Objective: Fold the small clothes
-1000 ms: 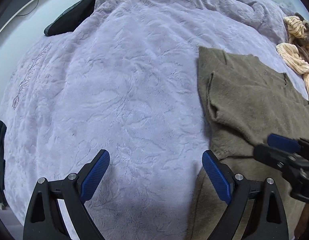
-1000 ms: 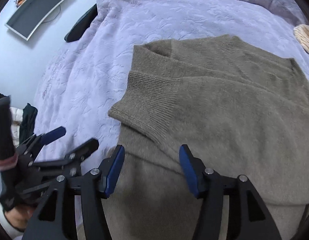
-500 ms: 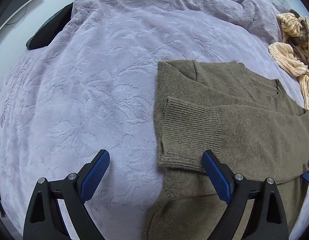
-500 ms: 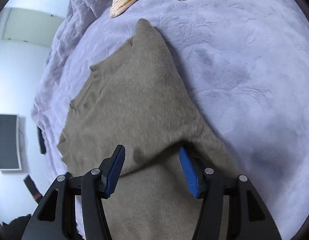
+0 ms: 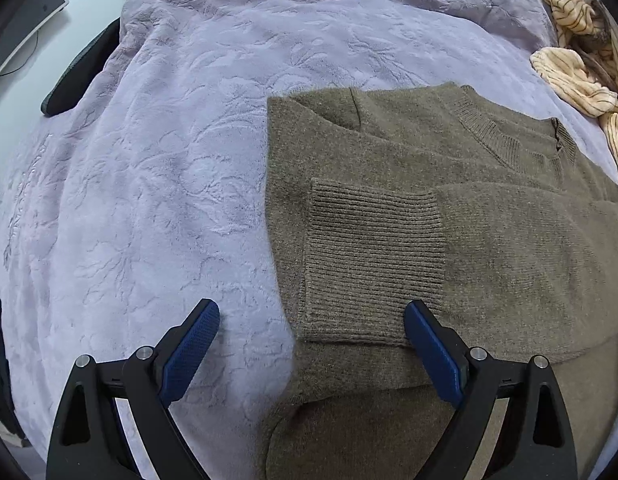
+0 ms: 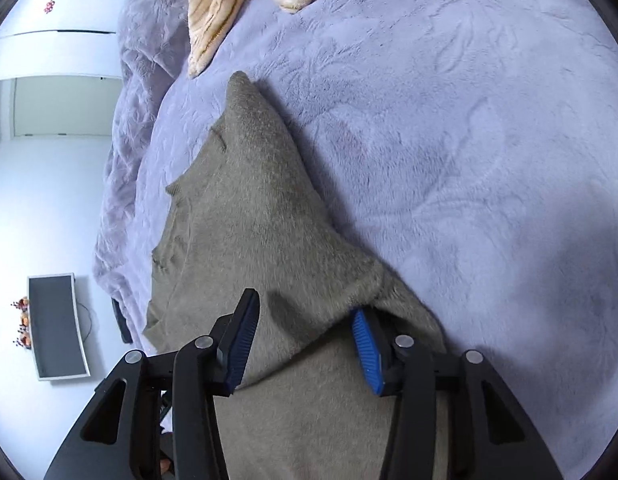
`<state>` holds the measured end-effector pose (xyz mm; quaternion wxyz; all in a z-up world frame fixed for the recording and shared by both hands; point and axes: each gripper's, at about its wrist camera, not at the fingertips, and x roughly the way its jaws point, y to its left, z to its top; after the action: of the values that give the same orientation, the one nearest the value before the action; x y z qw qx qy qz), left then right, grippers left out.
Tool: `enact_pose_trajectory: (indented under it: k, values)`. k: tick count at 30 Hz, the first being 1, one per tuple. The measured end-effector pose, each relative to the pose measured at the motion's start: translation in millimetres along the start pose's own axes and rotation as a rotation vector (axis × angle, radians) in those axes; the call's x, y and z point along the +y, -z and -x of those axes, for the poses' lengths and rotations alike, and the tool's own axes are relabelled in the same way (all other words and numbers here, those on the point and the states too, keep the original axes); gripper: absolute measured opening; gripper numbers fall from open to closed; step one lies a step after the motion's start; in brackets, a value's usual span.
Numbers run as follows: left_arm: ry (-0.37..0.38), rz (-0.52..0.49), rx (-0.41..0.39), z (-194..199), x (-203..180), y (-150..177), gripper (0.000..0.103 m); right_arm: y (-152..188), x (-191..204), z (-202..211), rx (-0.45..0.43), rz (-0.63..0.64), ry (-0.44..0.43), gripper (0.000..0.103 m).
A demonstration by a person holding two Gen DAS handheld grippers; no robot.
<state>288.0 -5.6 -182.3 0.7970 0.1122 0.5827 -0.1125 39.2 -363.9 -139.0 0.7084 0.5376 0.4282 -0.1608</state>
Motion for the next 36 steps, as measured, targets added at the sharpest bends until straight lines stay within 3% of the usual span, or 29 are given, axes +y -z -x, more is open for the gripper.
enact_pose_trajectory:
  k: [6, 9, 13, 17, 21, 24, 32, 34, 36]
  values:
    - [0.012, -0.022, -0.006, 12.2, 10.1, 2.2, 0.094, 34.5, 26.0, 25.4, 0.05, 0.228, 0.125, 0.053]
    - [-0.005, -0.009, 0.007, 6.1, 12.4, 2.6, 0.094, 41.1, 50.7, 26.8, 0.003, 0.36, 0.173, 0.042]
    - [-0.017, 0.0, 0.033, -7.9, 12.3, 6.0, 0.094, 35.6, 86.1, 2.4, -0.026, 0.475, 0.235, 0.041]
    - [-0.005, 0.015, 0.056, -7.1, 17.3, 12.0, 0.094, 33.2, 90.7, -31.8, 0.031, 0.572, 0.376, 0.041]
    - [-0.01, 0.009, 0.067, 2.2, 24.7, 24.7, 0.094, 28.6, 77.1, -29.1, 0.042, 0.537, 0.385, 0.038]
    - [-0.005, 0.002, 0.099, 7.3, 28.3, 37.4, 0.094, 31.1, 72.6, -12.8, 0.042, 0.515, 0.374, 0.042]
    - [0.003, -0.021, 0.168, 32.5, 17.8, 83.7, 0.094, 66.0, 55.1, 28.7, 0.116, 0.502, 0.354, 0.042]
    - [0.013, -0.021, 0.178, 42.8, 12.2, 94.5, 0.094, 76.2, 53.0, 35.2, 0.13, 0.503, 0.357, 0.054]
    - [0.018, -0.022, 0.179, 56.8, 4.5, 107.7, 0.094, 85.5, 49.4, 42.8, 0.147, 0.499, 0.355, 0.058]
